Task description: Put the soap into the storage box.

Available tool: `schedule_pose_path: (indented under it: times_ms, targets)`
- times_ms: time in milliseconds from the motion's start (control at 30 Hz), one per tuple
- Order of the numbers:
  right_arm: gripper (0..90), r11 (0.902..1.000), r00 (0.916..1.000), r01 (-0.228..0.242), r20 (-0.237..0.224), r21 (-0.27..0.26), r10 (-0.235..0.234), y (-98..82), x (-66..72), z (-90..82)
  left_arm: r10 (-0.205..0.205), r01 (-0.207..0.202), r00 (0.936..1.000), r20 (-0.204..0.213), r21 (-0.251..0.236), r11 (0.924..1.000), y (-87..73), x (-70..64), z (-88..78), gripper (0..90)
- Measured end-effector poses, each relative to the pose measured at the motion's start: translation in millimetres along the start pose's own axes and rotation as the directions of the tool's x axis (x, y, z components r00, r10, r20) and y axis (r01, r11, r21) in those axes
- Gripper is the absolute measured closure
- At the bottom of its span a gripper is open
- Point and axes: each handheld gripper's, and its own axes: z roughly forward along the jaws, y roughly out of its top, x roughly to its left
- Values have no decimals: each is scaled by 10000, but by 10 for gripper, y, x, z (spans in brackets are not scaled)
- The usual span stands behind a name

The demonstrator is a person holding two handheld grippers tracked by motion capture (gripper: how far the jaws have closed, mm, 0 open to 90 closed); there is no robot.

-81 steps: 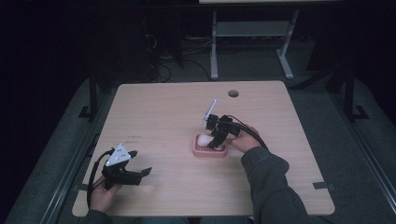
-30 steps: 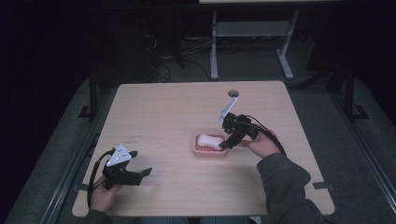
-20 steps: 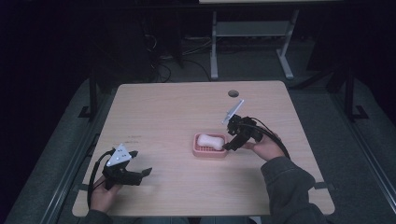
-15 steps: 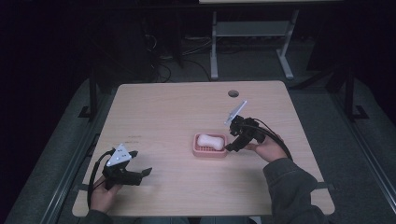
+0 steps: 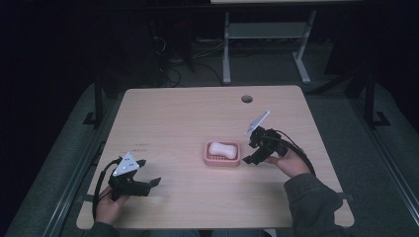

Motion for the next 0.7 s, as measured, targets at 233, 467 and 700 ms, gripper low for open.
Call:
schedule_pose_path:
  times_ms: [233, 467, 700]
  targets:
    - [319, 9999, 9999, -147, 57, -31, 148, -98, 4, -40, 53, -53, 10000, 4, 32, 10000, -1, 0, 0, 145]
    - [319, 9995, 9994, -301, 137, -93, 302, -198, 17, -89, 93, -93, 10000, 7, 39, 9999, 0, -1, 3, 145]
    - [319, 9989, 9988, -443, 193, -148, 446, -327, 32, -116, 63, -63, 10000, -7, 54, 10000, 0, -4, 4, 145]
